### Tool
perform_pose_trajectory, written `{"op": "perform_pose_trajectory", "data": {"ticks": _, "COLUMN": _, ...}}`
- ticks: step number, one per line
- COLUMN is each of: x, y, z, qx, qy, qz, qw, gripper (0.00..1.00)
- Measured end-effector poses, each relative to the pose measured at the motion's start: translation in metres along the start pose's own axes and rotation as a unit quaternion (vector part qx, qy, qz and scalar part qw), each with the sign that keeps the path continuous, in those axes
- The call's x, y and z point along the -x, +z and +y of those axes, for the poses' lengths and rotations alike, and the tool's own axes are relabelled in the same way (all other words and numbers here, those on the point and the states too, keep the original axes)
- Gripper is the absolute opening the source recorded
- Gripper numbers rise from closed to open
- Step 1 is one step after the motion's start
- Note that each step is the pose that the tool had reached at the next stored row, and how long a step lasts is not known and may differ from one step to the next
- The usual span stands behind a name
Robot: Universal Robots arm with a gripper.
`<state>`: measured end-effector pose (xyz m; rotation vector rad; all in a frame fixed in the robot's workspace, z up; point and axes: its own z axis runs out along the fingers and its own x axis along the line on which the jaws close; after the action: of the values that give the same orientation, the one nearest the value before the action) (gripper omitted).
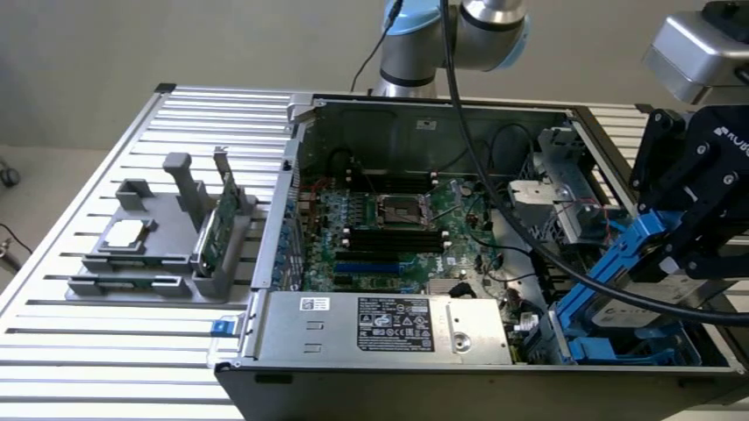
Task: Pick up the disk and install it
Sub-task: 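Insert the disk into the insertion slot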
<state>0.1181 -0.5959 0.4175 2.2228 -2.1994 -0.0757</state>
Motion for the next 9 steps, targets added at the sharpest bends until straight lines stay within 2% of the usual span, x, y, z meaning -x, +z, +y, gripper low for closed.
{"op": "perform_pose_trajectory", "data": {"ticks": 9, "x": 0.0007, "y": 0.0095, "z": -0.0004, "qx": 0.0001, "qy": 0.002, "qz": 0.0012, "qw": 1.0000, "gripper": 0.33}}
